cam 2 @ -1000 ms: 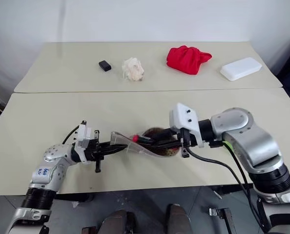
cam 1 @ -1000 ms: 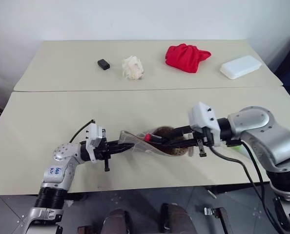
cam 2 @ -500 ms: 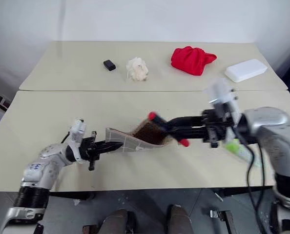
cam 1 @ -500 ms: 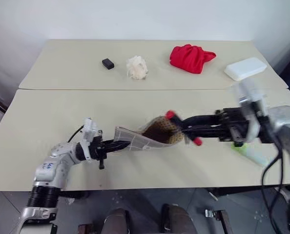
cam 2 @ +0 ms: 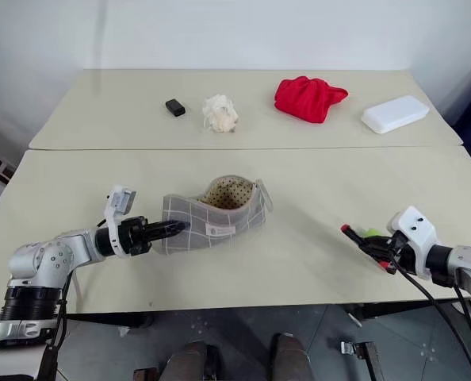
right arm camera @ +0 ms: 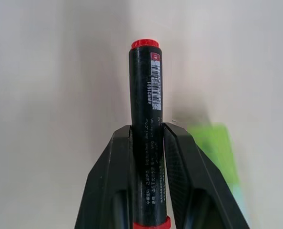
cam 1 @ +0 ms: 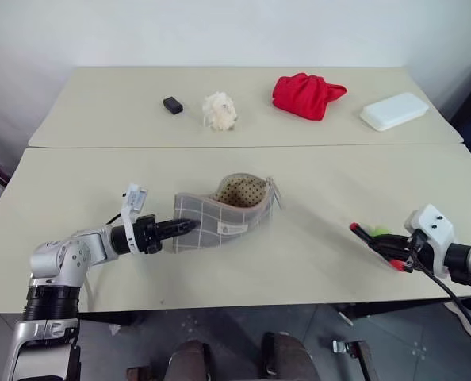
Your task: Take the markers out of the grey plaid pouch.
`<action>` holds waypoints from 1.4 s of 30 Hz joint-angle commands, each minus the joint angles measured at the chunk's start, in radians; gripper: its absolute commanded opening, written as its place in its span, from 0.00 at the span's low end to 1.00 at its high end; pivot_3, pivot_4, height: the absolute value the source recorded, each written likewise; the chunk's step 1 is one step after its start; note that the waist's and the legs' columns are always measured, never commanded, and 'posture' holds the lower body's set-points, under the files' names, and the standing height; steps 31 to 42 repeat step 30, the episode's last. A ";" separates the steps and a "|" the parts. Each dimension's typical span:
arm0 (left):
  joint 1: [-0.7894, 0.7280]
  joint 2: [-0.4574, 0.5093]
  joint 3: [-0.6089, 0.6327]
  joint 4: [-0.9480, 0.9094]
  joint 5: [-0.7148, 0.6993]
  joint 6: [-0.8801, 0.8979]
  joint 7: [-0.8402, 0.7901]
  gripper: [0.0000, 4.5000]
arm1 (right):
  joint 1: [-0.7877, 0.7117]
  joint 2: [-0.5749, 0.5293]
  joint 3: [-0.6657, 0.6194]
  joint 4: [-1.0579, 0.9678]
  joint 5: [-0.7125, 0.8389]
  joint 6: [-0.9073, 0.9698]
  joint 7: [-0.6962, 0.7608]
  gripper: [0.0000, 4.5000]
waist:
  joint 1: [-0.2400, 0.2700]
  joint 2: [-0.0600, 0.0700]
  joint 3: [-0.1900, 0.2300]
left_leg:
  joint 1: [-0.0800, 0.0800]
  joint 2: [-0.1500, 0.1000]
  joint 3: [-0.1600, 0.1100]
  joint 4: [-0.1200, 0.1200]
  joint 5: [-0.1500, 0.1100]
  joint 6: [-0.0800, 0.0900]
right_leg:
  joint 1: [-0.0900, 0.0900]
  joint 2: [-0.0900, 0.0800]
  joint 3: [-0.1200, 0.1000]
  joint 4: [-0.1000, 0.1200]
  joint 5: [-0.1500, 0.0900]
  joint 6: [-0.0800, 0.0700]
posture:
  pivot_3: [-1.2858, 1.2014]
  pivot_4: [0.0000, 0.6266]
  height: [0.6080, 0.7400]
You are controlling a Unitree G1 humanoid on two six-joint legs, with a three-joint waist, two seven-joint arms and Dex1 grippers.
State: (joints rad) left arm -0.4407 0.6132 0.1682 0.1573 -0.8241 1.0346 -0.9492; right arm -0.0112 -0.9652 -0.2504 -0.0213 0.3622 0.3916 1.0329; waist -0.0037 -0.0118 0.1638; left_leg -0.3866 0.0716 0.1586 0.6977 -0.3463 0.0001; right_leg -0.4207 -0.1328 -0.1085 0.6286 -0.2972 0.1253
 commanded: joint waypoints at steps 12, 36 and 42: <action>0.102 0.116 0.117 0.052 0.201 -0.375 -0.011 0.71 | -0.116 0.103 -0.067 -0.205 0.215 -0.036 0.049 1.00 | 0.002 -0.001 0.001 | 0.000 0.000 0.000 0.000 0.000 0.000 | 0.000 0.000 0.000 0.000 0.000 0.000 | 0.52 0.24 1.00; 0.499 0.091 0.186 -0.284 0.412 -1.040 -0.068 0.78 | -0.046 0.211 0.087 -0.273 0.089 -0.355 0.139 1.00 | 0.003 0.000 0.001 | -0.001 0.001 0.002 0.000 -0.003 0.000 | -0.003 -0.001 0.000 -0.001 -0.001 -0.001 | 0.52 0.24 1.00; 0.499 0.091 0.186 -0.284 0.412 -1.040 -0.068 0.78 | -0.046 0.211 0.087 -0.273 0.089 -0.355 0.139 1.00 | 0.003 0.000 0.001 | -0.001 0.001 0.002 0.000 -0.003 0.000 | -0.003 -0.001 0.000 -0.001 -0.001 -0.001 | 0.52 0.24 1.00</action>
